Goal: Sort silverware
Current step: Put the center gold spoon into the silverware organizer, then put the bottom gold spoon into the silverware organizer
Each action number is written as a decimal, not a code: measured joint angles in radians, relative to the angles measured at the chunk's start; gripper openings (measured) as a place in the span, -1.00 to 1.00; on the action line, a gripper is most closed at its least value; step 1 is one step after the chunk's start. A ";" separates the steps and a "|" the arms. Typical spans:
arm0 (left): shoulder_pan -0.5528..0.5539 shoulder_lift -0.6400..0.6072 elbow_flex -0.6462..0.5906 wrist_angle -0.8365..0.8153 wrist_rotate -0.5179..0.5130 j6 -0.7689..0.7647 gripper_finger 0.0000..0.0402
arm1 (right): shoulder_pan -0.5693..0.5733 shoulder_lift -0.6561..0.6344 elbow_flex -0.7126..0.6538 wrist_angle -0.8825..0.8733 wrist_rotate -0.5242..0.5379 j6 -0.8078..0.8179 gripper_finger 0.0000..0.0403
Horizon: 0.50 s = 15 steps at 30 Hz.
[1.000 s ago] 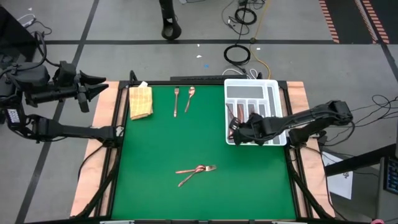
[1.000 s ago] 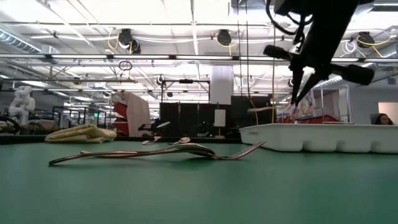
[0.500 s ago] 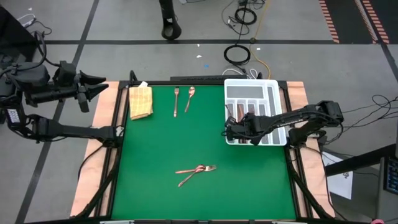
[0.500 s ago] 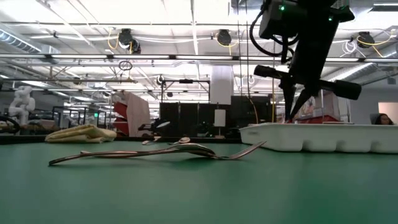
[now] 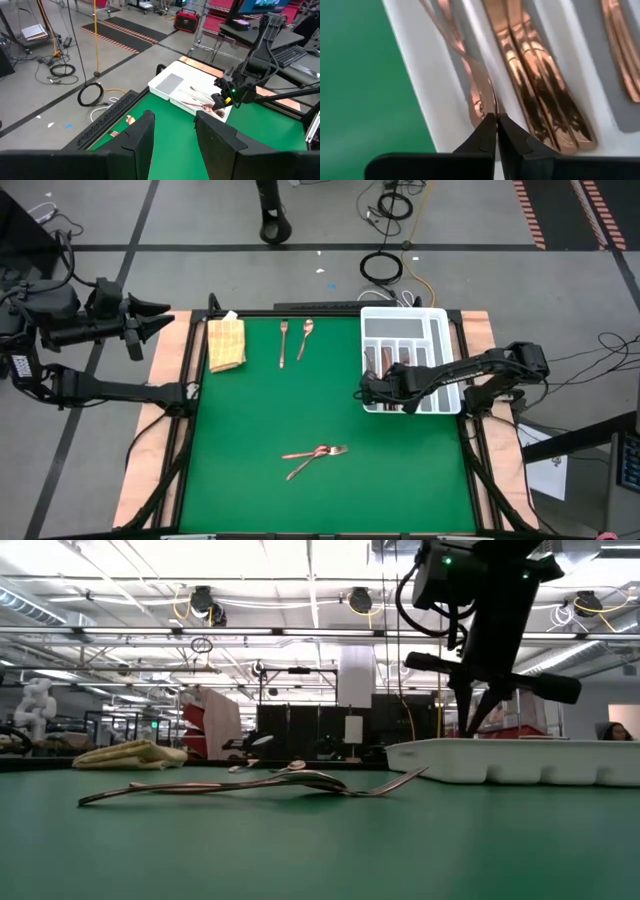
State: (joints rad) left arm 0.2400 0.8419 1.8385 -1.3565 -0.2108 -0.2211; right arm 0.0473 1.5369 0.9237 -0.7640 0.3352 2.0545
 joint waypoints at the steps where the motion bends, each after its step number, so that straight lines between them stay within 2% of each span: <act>1: 0.000 0.000 0.000 0.000 0.000 0.000 -0.27 | 0.000 0.000 0.000 0.007 0.000 -0.010 -1.00; 6: 0.000 0.000 0.000 0.000 0.000 0.000 -0.27 | 0.000 0.000 0.000 0.065 0.001 -0.081 -0.91; 15: 0.000 0.000 0.000 0.000 0.034 -0.001 -0.27 | 0.000 0.000 0.000 0.107 0.006 -0.162 -0.60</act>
State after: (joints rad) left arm 0.2399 0.8420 1.8385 -1.3563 -0.1763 -0.2221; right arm 0.0475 1.5368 0.9237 -0.6570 0.3410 1.8930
